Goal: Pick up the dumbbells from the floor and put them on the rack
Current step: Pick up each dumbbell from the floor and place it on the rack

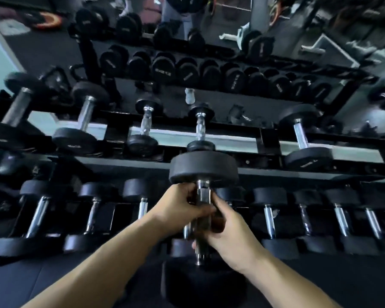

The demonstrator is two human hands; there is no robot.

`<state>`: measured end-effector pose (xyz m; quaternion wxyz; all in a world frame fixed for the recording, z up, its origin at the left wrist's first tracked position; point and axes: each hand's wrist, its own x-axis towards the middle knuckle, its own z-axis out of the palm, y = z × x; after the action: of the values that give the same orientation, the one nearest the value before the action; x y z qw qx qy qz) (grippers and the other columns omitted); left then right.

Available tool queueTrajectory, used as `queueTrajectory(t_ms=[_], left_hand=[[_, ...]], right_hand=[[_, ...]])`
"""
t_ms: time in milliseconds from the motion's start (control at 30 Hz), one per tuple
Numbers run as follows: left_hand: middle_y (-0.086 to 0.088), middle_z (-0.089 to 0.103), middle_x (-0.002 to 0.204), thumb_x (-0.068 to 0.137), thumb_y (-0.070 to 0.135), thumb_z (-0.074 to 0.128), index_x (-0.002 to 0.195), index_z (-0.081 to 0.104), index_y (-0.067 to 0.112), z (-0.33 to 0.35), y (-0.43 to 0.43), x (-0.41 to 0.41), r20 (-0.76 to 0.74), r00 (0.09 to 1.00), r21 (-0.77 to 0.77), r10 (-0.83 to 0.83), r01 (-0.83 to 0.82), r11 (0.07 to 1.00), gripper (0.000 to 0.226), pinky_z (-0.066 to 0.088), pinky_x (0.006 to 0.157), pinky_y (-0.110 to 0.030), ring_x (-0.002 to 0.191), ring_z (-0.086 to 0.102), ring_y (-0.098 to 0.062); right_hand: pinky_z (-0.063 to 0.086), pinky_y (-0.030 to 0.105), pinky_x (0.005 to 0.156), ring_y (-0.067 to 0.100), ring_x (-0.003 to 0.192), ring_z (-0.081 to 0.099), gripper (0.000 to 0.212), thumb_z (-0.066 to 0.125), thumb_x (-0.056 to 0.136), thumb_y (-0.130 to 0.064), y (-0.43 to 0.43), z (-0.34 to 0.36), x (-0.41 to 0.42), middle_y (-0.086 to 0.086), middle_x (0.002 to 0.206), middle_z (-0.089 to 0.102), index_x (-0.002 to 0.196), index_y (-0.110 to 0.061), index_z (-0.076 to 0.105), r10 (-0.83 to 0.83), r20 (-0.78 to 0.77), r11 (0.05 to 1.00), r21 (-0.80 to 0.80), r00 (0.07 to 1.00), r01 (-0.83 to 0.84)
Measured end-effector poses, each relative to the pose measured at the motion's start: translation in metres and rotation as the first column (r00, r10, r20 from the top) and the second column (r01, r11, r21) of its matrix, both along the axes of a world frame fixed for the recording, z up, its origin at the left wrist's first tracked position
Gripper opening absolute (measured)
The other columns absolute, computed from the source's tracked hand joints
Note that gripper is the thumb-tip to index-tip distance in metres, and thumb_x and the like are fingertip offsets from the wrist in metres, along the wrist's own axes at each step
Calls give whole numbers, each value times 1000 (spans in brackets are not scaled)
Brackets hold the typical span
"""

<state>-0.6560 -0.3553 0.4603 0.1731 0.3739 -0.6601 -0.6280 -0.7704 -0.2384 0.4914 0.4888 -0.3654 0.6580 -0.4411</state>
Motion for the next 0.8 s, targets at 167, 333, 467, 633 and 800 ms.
queueTrajectory(t_ms=[167, 333, 467, 633, 800], left_hand=[[-1, 81, 91, 82, 13, 87, 93, 75, 22, 5, -50, -137, 47, 995, -18, -91, 92, 996, 18, 61, 78, -26, 80, 75, -6], [0, 80, 90, 83, 13, 85, 90, 73, 23, 4, -97, -246, 62, 988, -17, -143, 144, 989, 18, 63, 83, -32, 86, 77, -15], [6, 79, 94, 84, 14, 85, 101, 75, 20, -5, -131, -309, 32, 987, -30, -156, 157, 987, 21, 59, 80, -17, 86, 74, -3], [-10, 81, 104, 86, 10, 83, 112, 75, 8, -22, -163, -349, 46, 992, -1, -117, 117, 993, 27, 63, 82, -23, 92, 77, -16], [-12, 81, 103, 86, 6, 83, 110, 75, 4, -39, -189, -368, 64, 994, 53, -88, 84, 995, 26, 61, 77, -19, 89, 76, -12]], right_hand=[[63, 30, 78, 11, 81, 78, 88, 72, 88, 11, -40, 7, -126, -10, 96, 81, 110, -74, 60, -74, -77, 996, 48, 994, 77], [59, 27, 95, 8, 104, 76, 74, 78, 84, 8, -85, 6, -230, -7, 112, 80, 136, -41, 57, -93, -155, 994, 41, 983, 101], [57, 17, 73, 5, 86, 78, 76, 73, 86, 10, -118, -5, -291, -10, 97, 81, 124, -53, 56, -101, -180, 992, 53, 978, 112], [61, 22, 82, 5, 93, 77, 83, 79, 83, 4, -152, -30, -335, -11, 99, 79, 122, -63, 48, -88, -198, 992, 71, 976, 103], [54, 17, 80, -5, 86, 72, 77, 81, 80, 5, -183, -58, -359, -12, 100, 76, 126, -51, 55, -80, -197, 994, 55, 977, 93]])
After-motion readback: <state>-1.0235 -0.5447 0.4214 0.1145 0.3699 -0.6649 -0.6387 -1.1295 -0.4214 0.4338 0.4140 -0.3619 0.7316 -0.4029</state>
